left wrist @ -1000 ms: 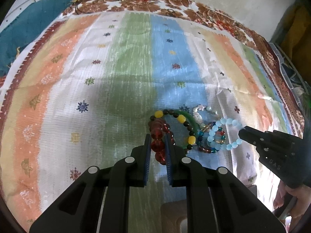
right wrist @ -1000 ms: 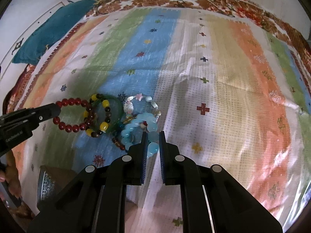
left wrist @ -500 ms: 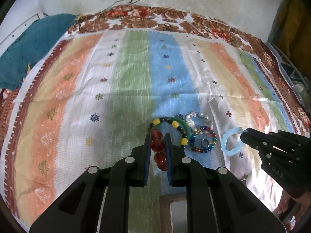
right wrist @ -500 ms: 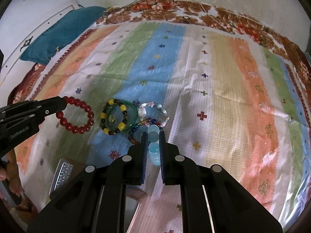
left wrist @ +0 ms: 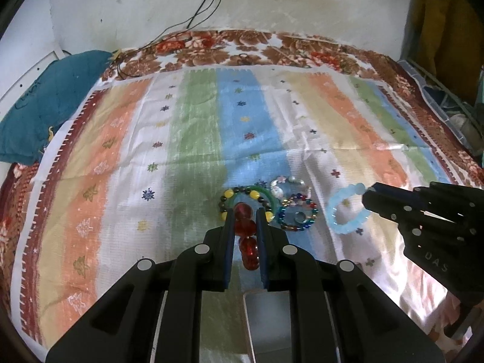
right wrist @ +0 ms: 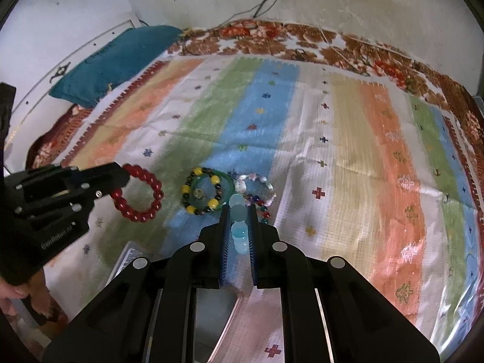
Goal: Organize jewelry
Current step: 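Lift both held bracelets and carry them over the silver tin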
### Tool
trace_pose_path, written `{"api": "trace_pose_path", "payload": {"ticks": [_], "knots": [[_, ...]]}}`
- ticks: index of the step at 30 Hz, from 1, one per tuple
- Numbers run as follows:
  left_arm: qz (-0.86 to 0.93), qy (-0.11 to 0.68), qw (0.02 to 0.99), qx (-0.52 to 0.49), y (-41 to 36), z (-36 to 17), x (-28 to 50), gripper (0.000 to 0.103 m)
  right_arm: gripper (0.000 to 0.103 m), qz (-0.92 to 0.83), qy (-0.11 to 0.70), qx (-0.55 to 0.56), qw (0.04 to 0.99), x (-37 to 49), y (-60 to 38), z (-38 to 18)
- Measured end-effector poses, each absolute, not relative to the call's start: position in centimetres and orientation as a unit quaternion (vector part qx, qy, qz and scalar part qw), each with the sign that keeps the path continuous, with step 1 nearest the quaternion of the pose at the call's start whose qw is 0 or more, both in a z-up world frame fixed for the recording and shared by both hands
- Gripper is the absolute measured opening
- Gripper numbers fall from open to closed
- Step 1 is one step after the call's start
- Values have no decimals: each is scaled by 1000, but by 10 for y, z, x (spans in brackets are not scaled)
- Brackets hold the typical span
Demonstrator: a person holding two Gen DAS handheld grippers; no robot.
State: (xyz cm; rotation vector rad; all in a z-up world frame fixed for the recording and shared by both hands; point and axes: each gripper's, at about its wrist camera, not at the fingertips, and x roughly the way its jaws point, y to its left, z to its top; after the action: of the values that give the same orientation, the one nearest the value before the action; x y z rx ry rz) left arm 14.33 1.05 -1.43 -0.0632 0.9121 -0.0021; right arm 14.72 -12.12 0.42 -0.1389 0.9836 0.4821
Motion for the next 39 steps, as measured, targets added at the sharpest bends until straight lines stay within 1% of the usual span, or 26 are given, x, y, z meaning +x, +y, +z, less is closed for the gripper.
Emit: {"api": "trace_pose_path", "payload": {"ticks": [6, 18, 36, 38, 39], "knots": [[-8, 427, 904, -35, 1, -2, 126, 13, 12, 236, 452, -53, 859, 133, -124, 22], [-29, 415, 909, -37, -16, 5, 91, 13, 12, 259, 433, -49, 862, 93, -127, 38], [-33, 423, 905, -41, -24, -3, 62, 13, 13, 273, 458, -31, 846, 65, -134, 24], [-21, 423, 905, -44, -21, -4, 62, 14, 14, 274, 463, -18, 843, 66, -139, 22], [-12, 422, 905, -43, -19, -3, 62, 17, 20, 270, 461, -17, 845, 68, -141, 23]]}}
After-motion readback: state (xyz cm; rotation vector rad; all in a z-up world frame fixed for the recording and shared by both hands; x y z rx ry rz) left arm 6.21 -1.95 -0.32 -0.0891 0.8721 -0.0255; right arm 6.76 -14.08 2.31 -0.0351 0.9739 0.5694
